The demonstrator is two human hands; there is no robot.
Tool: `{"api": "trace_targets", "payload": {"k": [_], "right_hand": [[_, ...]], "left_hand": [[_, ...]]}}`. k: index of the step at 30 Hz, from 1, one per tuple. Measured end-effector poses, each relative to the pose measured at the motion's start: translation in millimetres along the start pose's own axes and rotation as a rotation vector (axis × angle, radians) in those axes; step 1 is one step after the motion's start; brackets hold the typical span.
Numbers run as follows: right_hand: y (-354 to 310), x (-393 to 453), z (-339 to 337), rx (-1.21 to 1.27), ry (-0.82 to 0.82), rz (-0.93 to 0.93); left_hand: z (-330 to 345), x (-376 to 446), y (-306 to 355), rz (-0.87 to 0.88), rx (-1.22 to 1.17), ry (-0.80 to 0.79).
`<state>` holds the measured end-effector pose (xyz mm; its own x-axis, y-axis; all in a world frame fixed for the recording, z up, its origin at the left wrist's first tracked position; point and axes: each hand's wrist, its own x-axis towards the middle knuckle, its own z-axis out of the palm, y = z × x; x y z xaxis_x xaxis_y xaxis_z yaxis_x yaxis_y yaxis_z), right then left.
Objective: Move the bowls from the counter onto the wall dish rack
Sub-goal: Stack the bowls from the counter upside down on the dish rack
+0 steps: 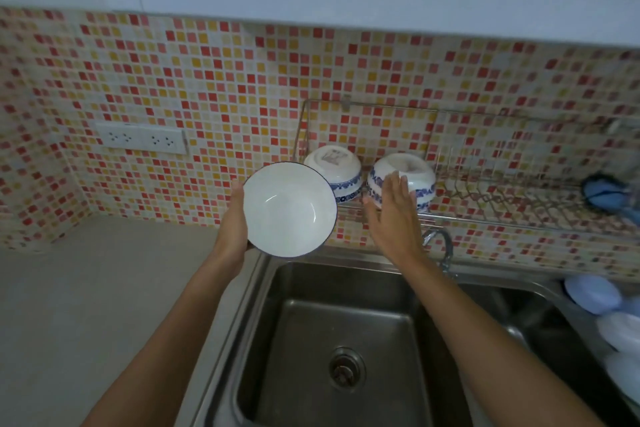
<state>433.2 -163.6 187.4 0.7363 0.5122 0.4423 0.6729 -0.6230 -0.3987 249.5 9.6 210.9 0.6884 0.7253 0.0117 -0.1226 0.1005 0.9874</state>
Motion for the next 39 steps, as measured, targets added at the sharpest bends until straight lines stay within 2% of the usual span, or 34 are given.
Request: {"api": "trace_targets", "payload": {"k": [6, 13, 17, 24, 28, 33, 39], "right_hand": [[34, 26, 5, -0.294, -0.1, 0.019], [39, 28, 11, -0.307, -0.09, 0.012], [42, 30, 14, -0.321, -0.095, 0.005], [41, 28, 11, -0.3, -0.079, -0.014], [41, 28, 12, -0.297, -0.071, -0.01], [41, 27, 12, -0.295, -0.064, -0.018], [42, 28, 14, -0.295, -0.047, -0.022]], "left_hand": [[43, 21, 23, 0.086, 0.104, 0.045], [81, 70, 43, 0.19, 0.184, 0.004], [111, 90, 63, 0.307, 0.257, -0.023], [135, 130, 64, 0.52, 0.63, 0.001], [141, 128, 47, 0.729, 0.786, 0.039], [137, 134, 26, 0.952, 1.14, 0.097], [140, 138, 9, 1.044, 1.417, 0.078]]}}
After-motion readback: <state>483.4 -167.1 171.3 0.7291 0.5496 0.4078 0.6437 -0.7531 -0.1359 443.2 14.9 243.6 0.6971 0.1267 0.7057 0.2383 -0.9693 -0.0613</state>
